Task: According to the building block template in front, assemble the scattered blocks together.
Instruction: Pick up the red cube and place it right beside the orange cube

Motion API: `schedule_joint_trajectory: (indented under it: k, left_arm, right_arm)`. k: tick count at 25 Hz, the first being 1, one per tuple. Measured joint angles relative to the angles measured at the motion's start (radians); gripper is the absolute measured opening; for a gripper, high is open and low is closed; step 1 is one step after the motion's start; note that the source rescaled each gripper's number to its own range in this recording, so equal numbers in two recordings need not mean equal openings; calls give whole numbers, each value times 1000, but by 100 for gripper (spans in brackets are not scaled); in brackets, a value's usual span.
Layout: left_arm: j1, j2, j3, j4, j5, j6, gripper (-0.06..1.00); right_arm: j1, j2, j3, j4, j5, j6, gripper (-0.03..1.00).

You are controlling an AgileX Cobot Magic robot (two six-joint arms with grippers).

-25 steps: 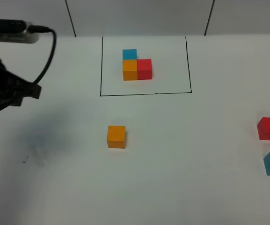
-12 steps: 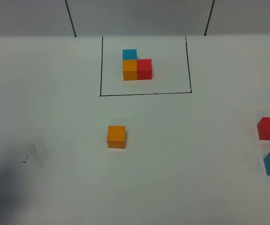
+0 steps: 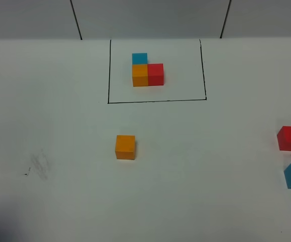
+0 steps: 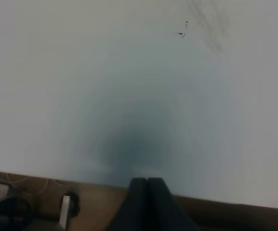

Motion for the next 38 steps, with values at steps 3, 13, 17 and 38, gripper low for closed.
schedule_joint_trajectory:
  k: [3,13,17,38]
  left_arm:
    - [1,-81,18,7,7,0,0]
    - [1,-301,36,-47,-29,62,0]
    - [1,-372,37,-76,-33,108,0]
    - [1,-429,72,-22,-98,97,0]
  right_arm:
    - [0,0,0,0,0,0,0]
    - [0,0,0,0,0,0,0]
    - [0,0,0,0,0,0,0]
    - [0,0,0,0,0,0,0]
